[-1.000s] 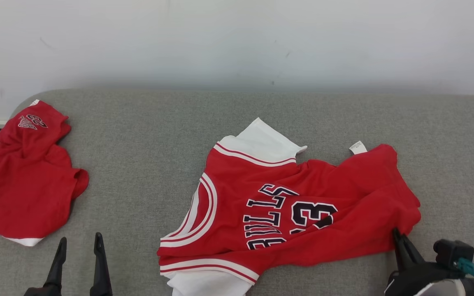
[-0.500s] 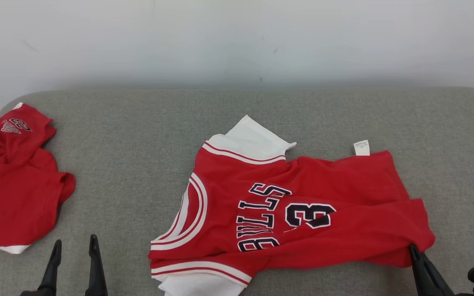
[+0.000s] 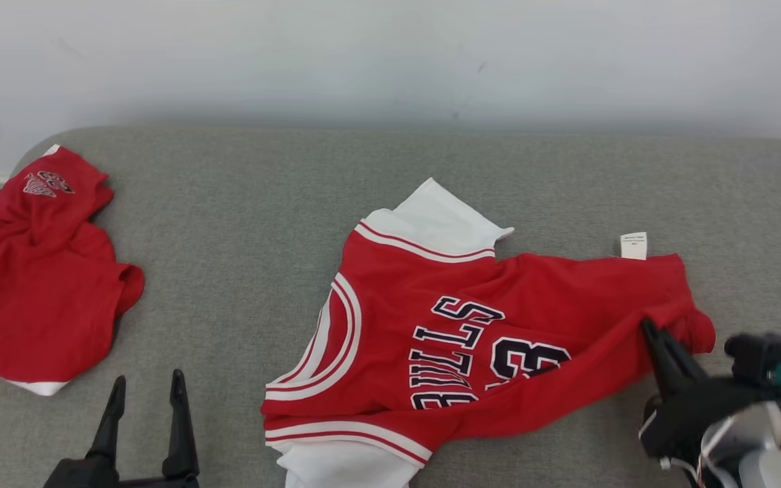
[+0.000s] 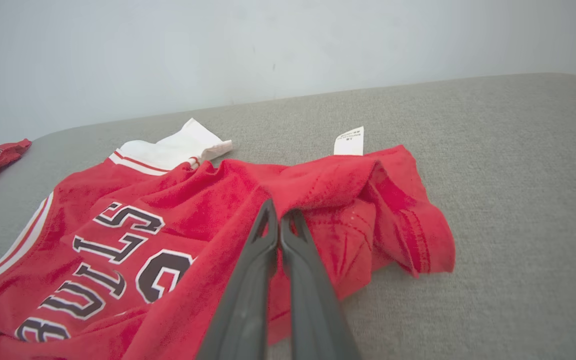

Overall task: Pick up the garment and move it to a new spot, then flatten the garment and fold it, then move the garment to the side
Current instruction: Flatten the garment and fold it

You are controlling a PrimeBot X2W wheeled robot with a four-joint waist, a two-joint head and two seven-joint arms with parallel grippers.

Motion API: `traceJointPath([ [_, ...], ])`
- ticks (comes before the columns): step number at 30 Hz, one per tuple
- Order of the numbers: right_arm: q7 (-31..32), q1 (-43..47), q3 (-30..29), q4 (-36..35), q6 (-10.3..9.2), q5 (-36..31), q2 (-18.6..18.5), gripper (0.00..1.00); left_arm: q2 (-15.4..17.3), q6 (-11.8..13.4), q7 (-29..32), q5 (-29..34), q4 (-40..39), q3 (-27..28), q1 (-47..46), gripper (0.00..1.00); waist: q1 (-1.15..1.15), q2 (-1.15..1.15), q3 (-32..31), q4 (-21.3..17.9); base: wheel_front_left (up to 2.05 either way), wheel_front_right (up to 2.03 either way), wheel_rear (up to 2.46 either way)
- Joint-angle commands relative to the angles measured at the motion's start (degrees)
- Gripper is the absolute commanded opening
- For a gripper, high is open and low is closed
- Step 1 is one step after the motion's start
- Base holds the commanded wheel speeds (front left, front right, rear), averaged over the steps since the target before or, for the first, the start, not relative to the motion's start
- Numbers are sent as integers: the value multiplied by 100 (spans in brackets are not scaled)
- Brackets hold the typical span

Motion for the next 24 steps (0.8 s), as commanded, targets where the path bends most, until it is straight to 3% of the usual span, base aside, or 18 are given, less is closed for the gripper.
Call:
traceJointPath([
  [1,-84,-453,62,450,-14,-56,-111,0,-36,-41,-17,56,31,-56,-132,100,0,0,126,173,0,0,0],
  [8,-635,-2010,293,2632,-14,-207,-310,0,-84,-119,-17,65,172,-209,-348,100,0,0,261,481,0,0,0],
  [12,-1001,-2490,377,3473,-14,-169,-244,0,-104,-123,-17,75,205,-231,-407,100,0,0,283,531,0,0,0],
  [13,-1149,-2600,391,3713,-14,-228,-277,24,-113,-128,-17,78,219,-245,-423,100,0,0,284,553,0,0,0],
  [14,-1286,-2709,446,3912,-14,-241,-275,100,-120,-129,-17,80,233,-256,-421,100,0,0,281,567,0,0,0],
  [19,-1982,-2945,801,4406,-14,-91,-246,100,-135,-124,-17,78,269,-206,-375,100,0,0,203,465,0,0,0],
  [24,-2330,-2738,1189,4163,-14,242,-388,100,-136,-108,-17,98,230,-117,-220,100,0,0,70,242,0,0,0],
])
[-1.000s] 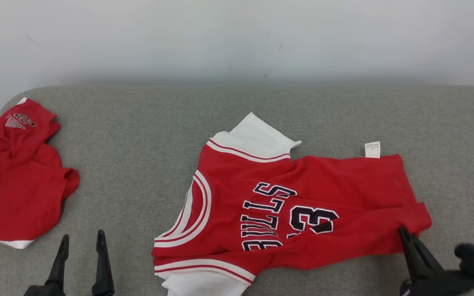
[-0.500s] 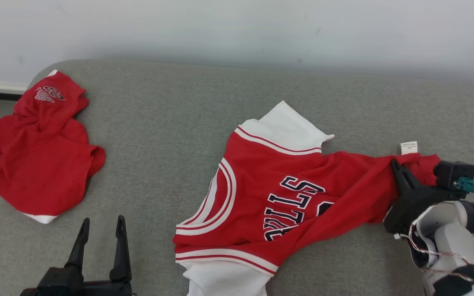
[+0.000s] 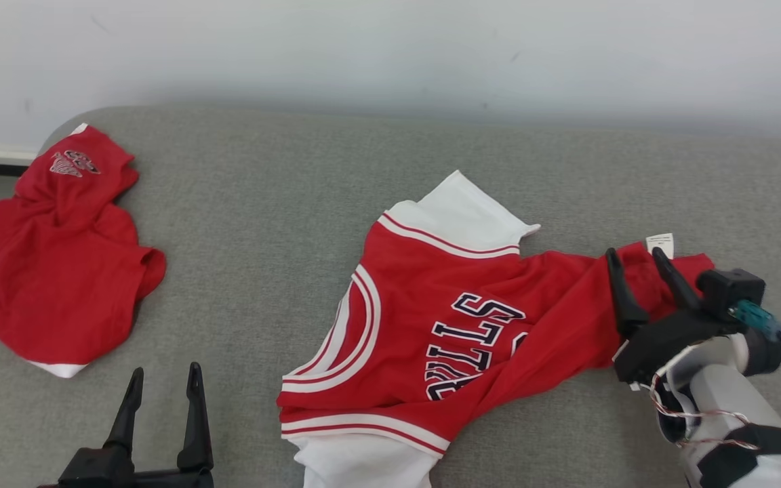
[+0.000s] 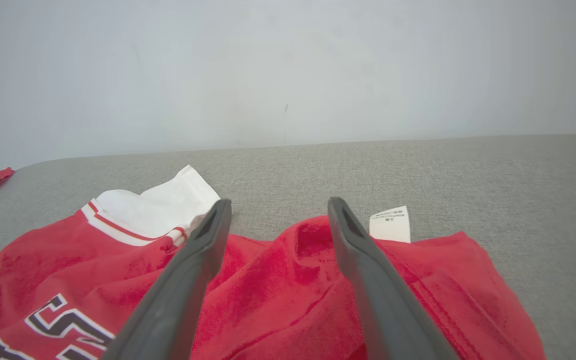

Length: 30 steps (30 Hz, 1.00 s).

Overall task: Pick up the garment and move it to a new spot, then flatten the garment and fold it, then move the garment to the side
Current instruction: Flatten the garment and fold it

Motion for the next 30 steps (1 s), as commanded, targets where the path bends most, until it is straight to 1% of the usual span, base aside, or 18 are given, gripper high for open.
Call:
traceJointPath([
  [1,-54,168,35,-103,-14,103,-90,100,-12,-1,-17,9,-25,18,102,100,0,0,-110,-151,0,0,0],
  [4,-103,453,56,-487,-14,255,-253,100,-8,-15,-17,41,-71,30,168,100,0,0,-158,-260,0,0,0],
  [9,-124,1069,-160,-1076,-14,276,-507,100,-20,-48,-17,80,-64,-69,275,100,0,0,-211,-366,0,0,0],
  [14,-106,1487,-392,-1563,-14,174,-480,100,-23,-95,-16,82,35,-215,402,100,0,0,-214,-436,0,0,0],
  [17,37,1525,-504,-1708,-14,53,-399,100,21,-181,64,119,130,-449,465,100,0,0,-188,-425,0,0,0],
  [20,219,1447,-552,-1721,-14,-60,-361,100,26,-244,193,41,297,-739,551,100,0,0,-128,-392,0,0,0],
  [21,310,1344,-538,-1684,-14,-121,-319,100,25,-291,286,-8,435,-935,586,100,0,0,-81,-369,0,0,0],
  [26,408,1082,-481,-1450,-14,-247,-316,100,-7,-326,317,-157,656,-1433,748,100,0,0,13,-276,0,0,0],
  [30,359,978,-441,-1343,-14,-275,-282,100,-3,-337,308,-233,788,-1586,797,100,0,0,26,-219,0,0,0],
])
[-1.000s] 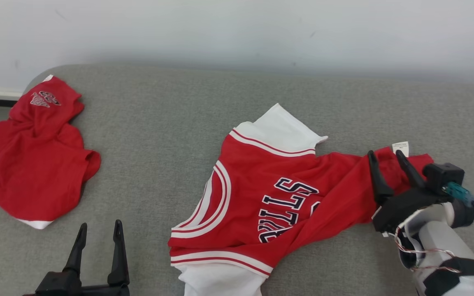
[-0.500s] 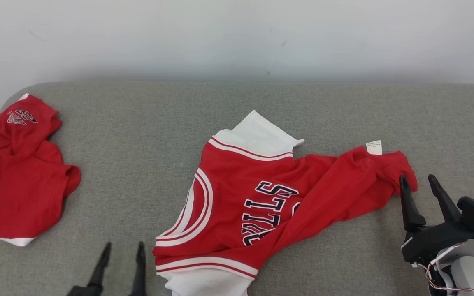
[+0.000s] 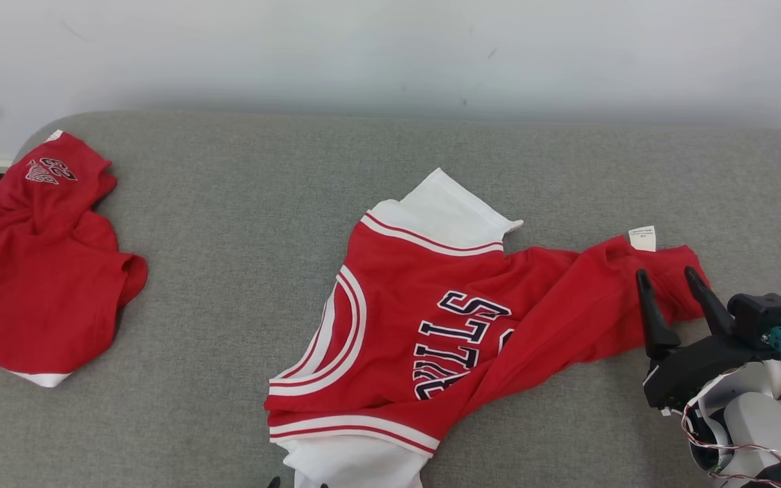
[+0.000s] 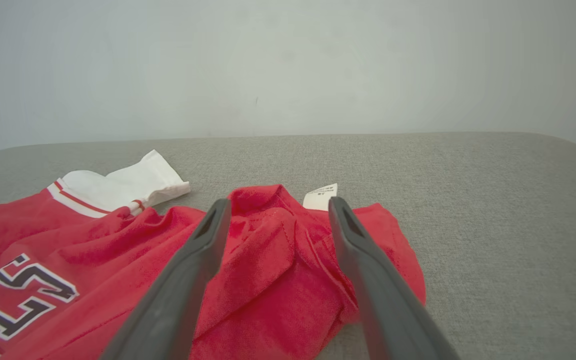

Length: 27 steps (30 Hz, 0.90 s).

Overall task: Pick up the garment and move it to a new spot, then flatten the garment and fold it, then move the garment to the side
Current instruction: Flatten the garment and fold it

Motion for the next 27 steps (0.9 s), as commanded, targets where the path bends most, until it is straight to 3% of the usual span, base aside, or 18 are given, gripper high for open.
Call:
traceJointPath([
  [1,-50,-33,15,16,-14,-22,17,100,0,-34,-17,-43,23,3,66,100,0,0,14,26,0,0,0],
  [12,-213,41,65,109,-14,21,26,100,-28,-25,-79,-493,767,-36,-271,100,0,0,-57,44,0,0,0],
  [13,-222,50,66,112,-14,32,20,100,-36,-26,-82,-595,835,-36,-321,46,0,0,-65,39,0,0,0],
  [14,-228,60,63,111,-14,37,10,100,-41,-28,-82,-656,916,-51,-366,0,0,0,-72,34,0,0,0],
  [20,-259,174,-37,104,-14,91,-47,100,41,-23,-195,-809,1132,-77,-577,0,0,0,-126,39,0,0,0],
  [27,-94,308,-117,170,-14,97,-24,100,406,285,-325,-791,343,484,-465,0,0,0,-140,97,0,0,0],
])
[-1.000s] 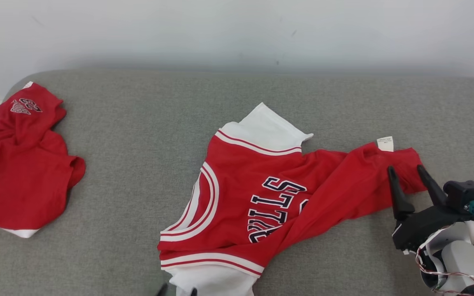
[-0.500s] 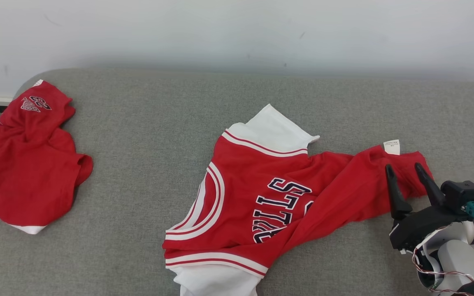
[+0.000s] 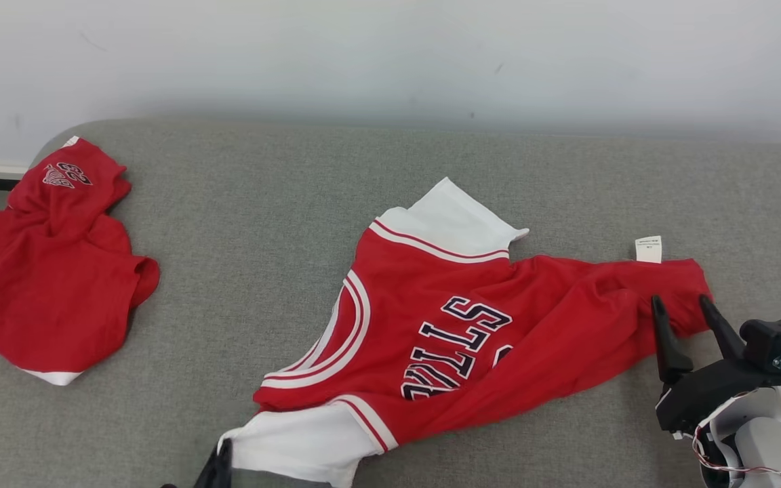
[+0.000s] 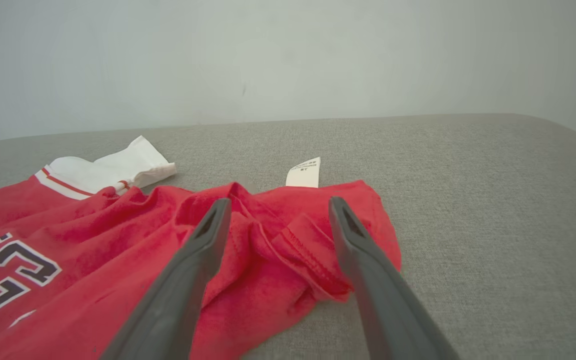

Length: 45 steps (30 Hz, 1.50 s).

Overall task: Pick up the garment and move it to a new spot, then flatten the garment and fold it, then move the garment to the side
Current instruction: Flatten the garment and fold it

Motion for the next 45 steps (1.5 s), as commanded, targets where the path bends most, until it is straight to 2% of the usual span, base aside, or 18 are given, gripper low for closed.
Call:
traceJointPath([
  [1,43,56,24,10,-14,11,38,100,73,45,-23,4,-111,45,107,0,0,0,11,20,0,0,0],
  [3,56,73,63,-9,-14,11,68,100,53,23,39,-34,-166,-8,178,0,0,0,15,30,0,0,0],
  [4,61,93,81,-17,-14,27,77,100,53,26,63,-12,-168,-37,196,32,0,0,11,36,0,0,0],
  [5,64,118,102,-34,-14,40,86,100,52,53,67,35,-167,-70,210,99,0,0,7,42,0,0,0],
  [6,73,147,130,-64,-14,40,90,100,19,73,48,16,-207,-60,223,100,0,0,4,47,0,0,0],
  [11,129,266,213,-297,-14,48,130,100,-121,219,-35,77,-758,142,362,100,0,0,-24,35,0,0,0],
  [14,278,265,251,-338,-14,72,124,100,-186,193,-34,148,-1011,220,528,100,0,0,-35,41,0,0,0],
  [21,485,100,323,-221,-14,70,142,100,-201,47,101,46,-629,60,638,100,0,0,-19,86,0,0,0],
  [30,597,-256,349,345,-14,85,188,100,-244,-119,411,-220,-129,-195,459,100,0,0,67,192,0,0,0],
  [31,605,-284,369,427,-14,90,203,67,-268,-138,403,-292,-45,-204,419,100,0,0,75,204,0,0,0],
  [33,536,-358,400,520,-14,84,236,12,-287,-148,429,-306,147,-280,309,100,0,0,93,224,0,0,0],
  [34,502,-392,411,569,-14,86,248,0,-303,-167,367,-362,224,-271,238,66,0,0,101,231,0,0,0],
  [35,425,-419,423,595,-14,99,265,0,-313,-180,330,-424,311,-265,171,0,0,0,104,233,0,0,0],
  [40,27,-349,468,620,-14,69,279,0,-354,-196,132,-469,575,-342,-10,0,0,0,30,235,0,0,0],
  [45,-272,120,305,-60,-14,219,233,0,-369,-178,-13,-554,85,-123,111,0,0,0,-51,207,0,0,0],
])
